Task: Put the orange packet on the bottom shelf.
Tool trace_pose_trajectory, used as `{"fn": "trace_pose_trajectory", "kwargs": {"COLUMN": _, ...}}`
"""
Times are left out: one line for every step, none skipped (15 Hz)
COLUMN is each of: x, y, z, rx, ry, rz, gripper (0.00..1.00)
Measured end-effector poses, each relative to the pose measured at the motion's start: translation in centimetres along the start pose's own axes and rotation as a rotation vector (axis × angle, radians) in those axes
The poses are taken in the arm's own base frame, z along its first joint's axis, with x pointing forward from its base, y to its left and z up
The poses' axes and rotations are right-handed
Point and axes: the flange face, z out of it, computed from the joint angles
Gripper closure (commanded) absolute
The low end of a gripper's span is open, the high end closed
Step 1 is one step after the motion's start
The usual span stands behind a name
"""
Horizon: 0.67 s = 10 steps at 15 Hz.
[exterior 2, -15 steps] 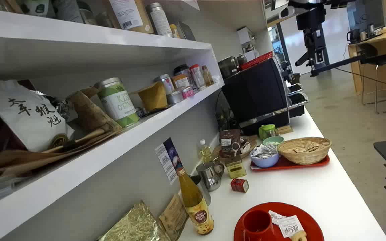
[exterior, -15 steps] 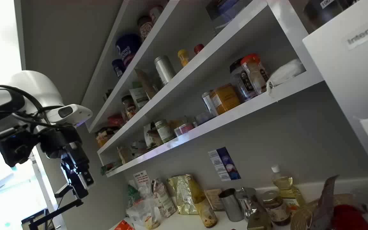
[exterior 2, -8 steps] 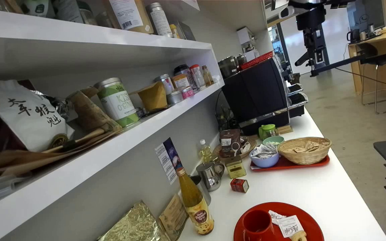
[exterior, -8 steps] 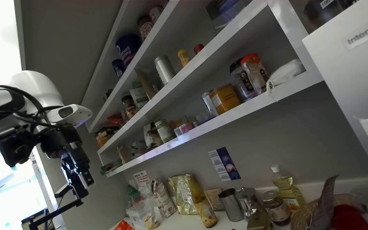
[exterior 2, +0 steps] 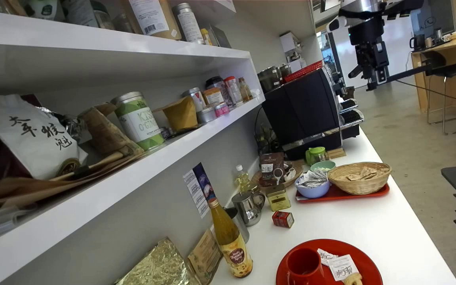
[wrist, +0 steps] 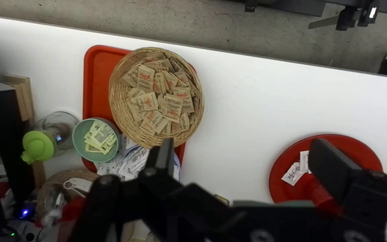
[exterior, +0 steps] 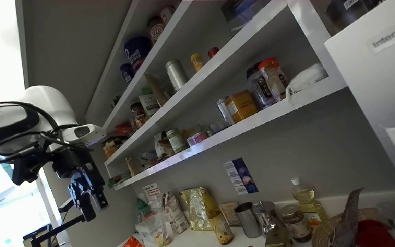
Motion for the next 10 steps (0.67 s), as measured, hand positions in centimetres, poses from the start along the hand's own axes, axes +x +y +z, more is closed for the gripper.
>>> {"fn": "trace_pose_trajectory", "kwargs": {"x": 0.4, "y": -0.7, "z": 0.7, "rx": 0.015, "ry": -0.013, "rz": -0.017, "gripper": 0.00}}
{"fn": "trace_pose_trajectory", "kwargs": {"x": 0.9, "y": -1.6, "z": 1.5, "rx": 0.036, "ry": -0.025, "rz": -0.034, "gripper": 0.00}}
{"fn": "trace_pose_trajectory", "kwargs": {"x": 1.5, "y": -2.8, "z": 2.3, "rx": 0.059, "ry": -0.040, "rz": -0.055, "gripper": 0.00}}
{"fn": "trace_pose_trajectory", "kwargs": {"x": 2.3, "y": -4.3, "z": 3.3, "rx": 0.081, "ry": -0.056, "rz": -0.080, "gripper": 0.00}}
{"fn": "trace_pose_trajectory", "kwargs": {"x": 3.0, "y": -5.8, "z": 4.4, "rx": 0.098, "ry": -0.072, "rz": -0.107, "gripper": 0.00}}
{"fn": "trace_pose_trajectory", "kwargs": {"x": 3.9, "y": -7.6, "z": 5.6, "rx": 0.109, "ry": -0.088, "rz": -0.138, "gripper": 0.00}}
{"fn": "trace_pose_trajectory", "kwargs": {"x": 4.8, "y": -9.4, "z": 6.9, "rx": 0.113, "ry": -0.102, "rz": -0.170, "gripper": 0.00}}
{"fn": "trace_pose_trajectory", "kwargs": {"x": 5.7, "y": -11.3, "z": 8.3, "rx": 0.111, "ry": -0.114, "rz": -0.203, "gripper": 0.00}}
{"fn": "trace_pose_trajectory", "kwargs": {"x": 6.7, "y": -13.2, "z": 9.7, "rx": 0.102, "ry": -0.125, "rz": -0.235, "gripper": 0.00}}
{"fn": "trace_pose_trajectory", "kwargs": {"x": 7.5, "y": -15.0, "z": 11.1, "rx": 0.091, "ry": -0.135, "rz": -0.266, "gripper": 0.00}}
